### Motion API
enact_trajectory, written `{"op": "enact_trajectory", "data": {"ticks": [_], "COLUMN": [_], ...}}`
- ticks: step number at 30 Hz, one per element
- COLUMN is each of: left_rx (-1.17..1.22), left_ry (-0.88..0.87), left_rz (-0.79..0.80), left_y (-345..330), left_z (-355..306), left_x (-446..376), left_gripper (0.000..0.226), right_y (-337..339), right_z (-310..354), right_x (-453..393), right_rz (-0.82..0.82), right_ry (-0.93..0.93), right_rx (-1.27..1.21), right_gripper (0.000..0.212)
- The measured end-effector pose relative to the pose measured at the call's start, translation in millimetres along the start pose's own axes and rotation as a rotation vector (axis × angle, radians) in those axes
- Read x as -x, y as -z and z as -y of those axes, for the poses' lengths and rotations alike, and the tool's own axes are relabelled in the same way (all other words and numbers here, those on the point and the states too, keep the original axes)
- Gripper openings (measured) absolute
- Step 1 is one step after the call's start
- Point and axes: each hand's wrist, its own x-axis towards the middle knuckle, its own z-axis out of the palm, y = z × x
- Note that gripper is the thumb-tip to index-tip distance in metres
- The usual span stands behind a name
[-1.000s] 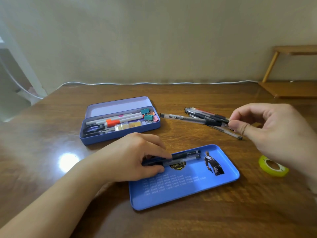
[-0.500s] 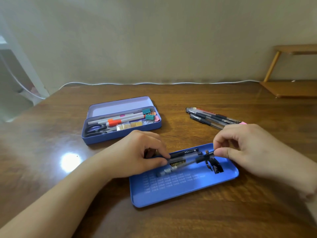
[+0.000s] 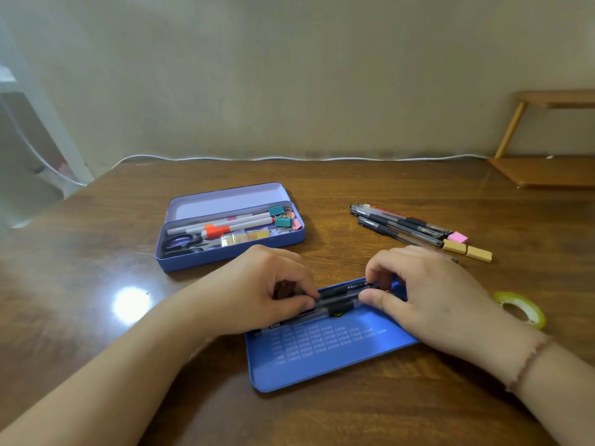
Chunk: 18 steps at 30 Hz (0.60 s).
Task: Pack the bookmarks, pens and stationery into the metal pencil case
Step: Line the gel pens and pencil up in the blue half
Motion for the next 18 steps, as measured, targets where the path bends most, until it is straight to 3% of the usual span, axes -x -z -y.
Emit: {"op": "enact_trajectory", "data": {"ticks": [5,9,12,15,18], "left_rx": [-0.019,-0.050,-0.037,-0.037,-0.026], "left_ry": [0.000,0.027,0.027,0.036,0.027], "left_rz": [0.002,0.082,0.075,0.065,0.051], "left_y": [1.4,2.8,2.8,1.7,-1.4], "left_z": [-1.1,-3.4,-2.6,-2.2,-2.9], "left_x": [1.1,2.5,1.9,1.5,1.3], "left_gripper": [0.009,0.030,0.033,0.031,0.028], "right_y": [1.6,-1.3,5.4,19.9,24.0], "right_z": [0.6,0.1,-7.0,-32.4,-51.6], "right_x": [0.9,0.4,-2.3,-9.1,-12.6], "right_rz": [0.015,0.011,0.018,-0.247,-0.173], "right_ry": [0.003,0.015,0.003,-0.184,-0.472], "right_rx": [-0.007,-0.002,-0.043,-0.051,0.180], "right_gripper": [0.019,0.020,0.023,0.012,0.016]}}
